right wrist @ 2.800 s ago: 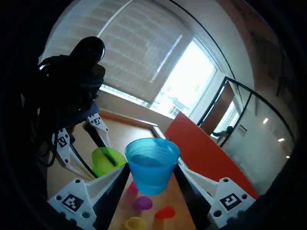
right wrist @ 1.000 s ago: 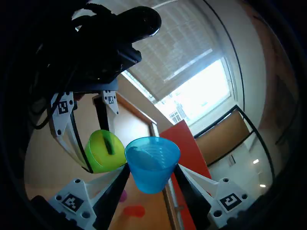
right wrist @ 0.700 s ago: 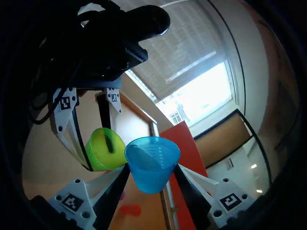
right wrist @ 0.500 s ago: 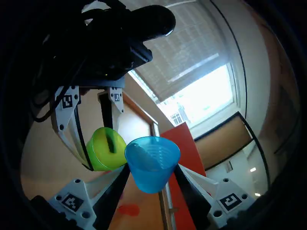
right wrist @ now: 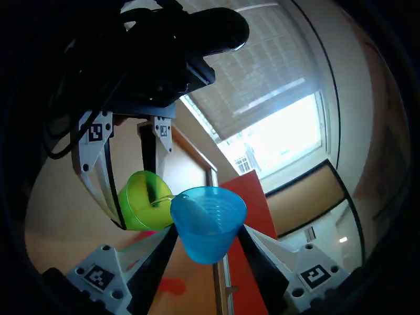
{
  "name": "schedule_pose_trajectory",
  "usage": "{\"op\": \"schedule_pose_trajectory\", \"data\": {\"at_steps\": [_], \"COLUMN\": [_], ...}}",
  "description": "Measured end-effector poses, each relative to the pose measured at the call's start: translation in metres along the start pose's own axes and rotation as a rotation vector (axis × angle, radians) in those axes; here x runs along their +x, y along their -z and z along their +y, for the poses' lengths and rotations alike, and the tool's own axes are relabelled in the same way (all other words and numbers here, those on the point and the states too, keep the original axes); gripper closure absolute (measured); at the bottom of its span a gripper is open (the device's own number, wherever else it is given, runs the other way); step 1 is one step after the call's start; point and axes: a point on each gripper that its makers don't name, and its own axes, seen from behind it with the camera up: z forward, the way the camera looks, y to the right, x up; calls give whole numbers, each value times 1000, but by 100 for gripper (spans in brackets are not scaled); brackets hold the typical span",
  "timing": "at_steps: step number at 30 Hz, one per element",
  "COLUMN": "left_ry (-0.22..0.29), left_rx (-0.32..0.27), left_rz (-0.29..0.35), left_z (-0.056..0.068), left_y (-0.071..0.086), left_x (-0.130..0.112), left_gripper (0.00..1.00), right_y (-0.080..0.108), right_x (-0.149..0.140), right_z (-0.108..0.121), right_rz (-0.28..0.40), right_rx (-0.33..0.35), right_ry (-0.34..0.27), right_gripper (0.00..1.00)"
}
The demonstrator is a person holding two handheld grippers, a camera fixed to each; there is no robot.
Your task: Pour water
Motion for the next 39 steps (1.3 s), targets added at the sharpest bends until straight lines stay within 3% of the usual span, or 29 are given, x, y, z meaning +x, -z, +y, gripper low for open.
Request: {"op": "schedule_pose_trajectory", "data": {"at_steps": [39], "left_ry": [-16], "left_rx": [6], "left_rz": [1], "left_z": [-4], "left_y": [-2], "left_x": [4], "left_gripper": [19], "right_y": [6], "right_x": [13], "right_z": [6], "right_rz": [14], "right_rx": [-48], "right_ry": [74], "right_gripper": [14]}}
